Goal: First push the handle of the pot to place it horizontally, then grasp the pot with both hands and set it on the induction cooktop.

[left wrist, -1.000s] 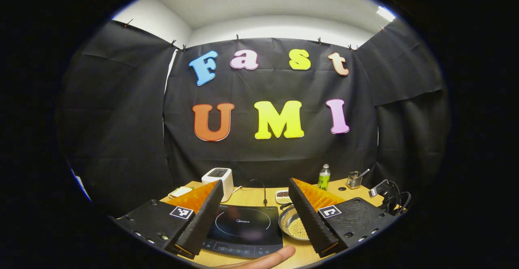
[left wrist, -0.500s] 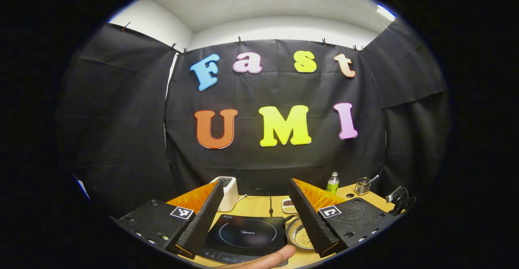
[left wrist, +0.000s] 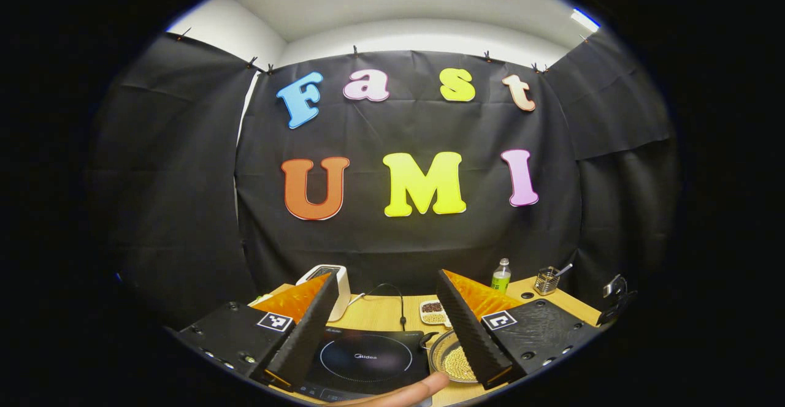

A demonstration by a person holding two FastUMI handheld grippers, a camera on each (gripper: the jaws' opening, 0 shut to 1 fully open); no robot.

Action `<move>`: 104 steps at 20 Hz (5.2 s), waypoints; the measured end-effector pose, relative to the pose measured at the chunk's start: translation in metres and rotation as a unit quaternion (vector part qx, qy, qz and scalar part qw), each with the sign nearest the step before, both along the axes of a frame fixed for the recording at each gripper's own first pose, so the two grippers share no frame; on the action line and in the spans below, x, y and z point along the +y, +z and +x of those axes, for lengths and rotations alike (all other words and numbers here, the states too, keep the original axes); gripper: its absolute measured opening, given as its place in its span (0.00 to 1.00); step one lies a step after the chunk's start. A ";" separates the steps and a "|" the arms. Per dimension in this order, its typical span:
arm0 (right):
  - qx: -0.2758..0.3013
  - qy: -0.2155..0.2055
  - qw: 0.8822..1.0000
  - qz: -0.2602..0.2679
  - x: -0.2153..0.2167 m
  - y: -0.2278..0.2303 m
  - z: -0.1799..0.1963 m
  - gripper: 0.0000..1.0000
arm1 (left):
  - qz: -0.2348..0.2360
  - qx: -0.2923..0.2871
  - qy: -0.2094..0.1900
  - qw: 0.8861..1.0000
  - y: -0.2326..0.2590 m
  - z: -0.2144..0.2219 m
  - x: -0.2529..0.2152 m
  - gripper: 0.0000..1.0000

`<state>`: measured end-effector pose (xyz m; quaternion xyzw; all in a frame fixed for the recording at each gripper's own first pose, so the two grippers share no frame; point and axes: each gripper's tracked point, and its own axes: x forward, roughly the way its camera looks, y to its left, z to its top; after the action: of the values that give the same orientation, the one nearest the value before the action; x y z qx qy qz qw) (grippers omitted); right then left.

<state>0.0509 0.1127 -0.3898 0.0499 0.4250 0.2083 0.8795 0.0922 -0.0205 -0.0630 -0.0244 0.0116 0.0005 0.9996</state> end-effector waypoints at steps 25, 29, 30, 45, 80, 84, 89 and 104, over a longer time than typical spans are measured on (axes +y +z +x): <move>-0.014 -0.051 0.998 -0.031 -0.043 -0.017 0.087 0.04 | -0.008 0.070 0.005 0.997 -0.053 0.033 -0.014 0.96; -0.014 -0.059 0.997 -0.040 -0.045 -0.019 0.095 0.04 | -0.016 0.092 0.006 0.996 -0.069 0.034 -0.014 0.96; -0.015 -0.060 0.997 -0.041 -0.044 -0.019 0.097 0.04 | -0.017 0.096 0.005 0.995 -0.072 0.034 -0.014 0.96; -0.029 -0.074 0.996 -0.049 -0.051 -0.005 0.099 0.04 | -0.051 0.218 -0.044 0.974 -0.161 0.048 -0.044 0.96; -0.009 -0.094 0.991 -0.095 -0.041 -0.039 0.165 0.72 | -0.045 0.402 -0.090 0.910 -0.299 0.064 -0.107 0.80; -0.006 -0.094 0.991 -0.095 -0.041 -0.040 0.163 0.70 | -0.056 0.402 -0.085 0.910 -0.296 0.062 -0.103 0.50; 0.028 -0.107 0.989 -0.098 -0.042 -0.038 0.147 0.68 | -0.036 0.401 -0.098 0.910 -0.299 0.068 -0.102 0.58; 0.040 -0.124 0.986 -0.108 -0.052 0.024 0.112 0.65 | -0.027 0.379 -0.123 0.917 -0.244 0.043 -0.102 0.57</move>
<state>0.1628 0.0605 -0.3657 0.0156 0.4707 0.0486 0.8808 0.1349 -0.1225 -0.3067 -0.0477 0.3923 -0.1138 0.9115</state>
